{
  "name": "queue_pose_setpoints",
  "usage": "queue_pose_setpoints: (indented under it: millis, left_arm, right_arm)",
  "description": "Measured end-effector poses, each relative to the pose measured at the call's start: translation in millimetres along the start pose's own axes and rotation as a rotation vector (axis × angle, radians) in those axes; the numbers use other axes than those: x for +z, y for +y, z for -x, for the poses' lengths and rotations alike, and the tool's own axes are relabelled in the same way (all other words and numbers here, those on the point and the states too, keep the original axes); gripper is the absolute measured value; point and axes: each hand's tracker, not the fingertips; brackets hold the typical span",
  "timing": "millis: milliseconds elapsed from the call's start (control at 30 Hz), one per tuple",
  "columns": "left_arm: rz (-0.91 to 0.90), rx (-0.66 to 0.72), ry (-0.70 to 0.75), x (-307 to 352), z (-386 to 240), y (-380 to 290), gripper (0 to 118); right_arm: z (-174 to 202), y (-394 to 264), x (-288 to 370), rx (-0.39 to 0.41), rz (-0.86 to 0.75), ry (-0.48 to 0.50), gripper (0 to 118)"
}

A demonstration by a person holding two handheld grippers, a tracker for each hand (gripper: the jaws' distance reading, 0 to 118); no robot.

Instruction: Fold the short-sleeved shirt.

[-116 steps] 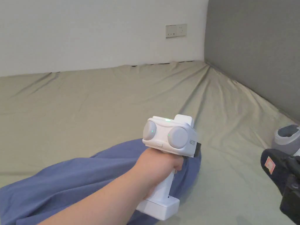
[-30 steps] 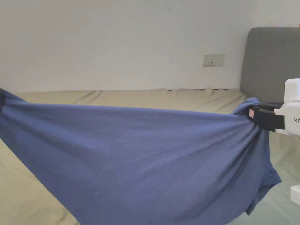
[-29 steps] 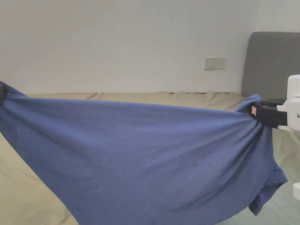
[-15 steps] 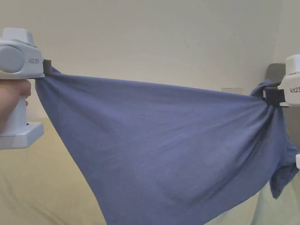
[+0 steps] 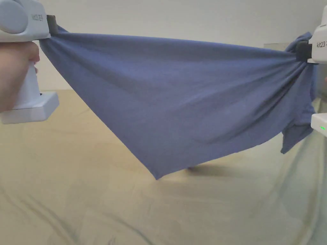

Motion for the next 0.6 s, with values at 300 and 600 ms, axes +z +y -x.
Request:
queue_pose_setpoints:
  millis: [300,600]
  left_arm:
    - [0.217,-0.005,-0.034,9,-6,-132,2]
    - [0.360,-0.046,-0.134,138,10,-218,2]
  right_arm:
    - [14,-123,-4,0.089,0.162,0.049,5]
    - [2,-212,123,0.104,0.282,0.118,5]
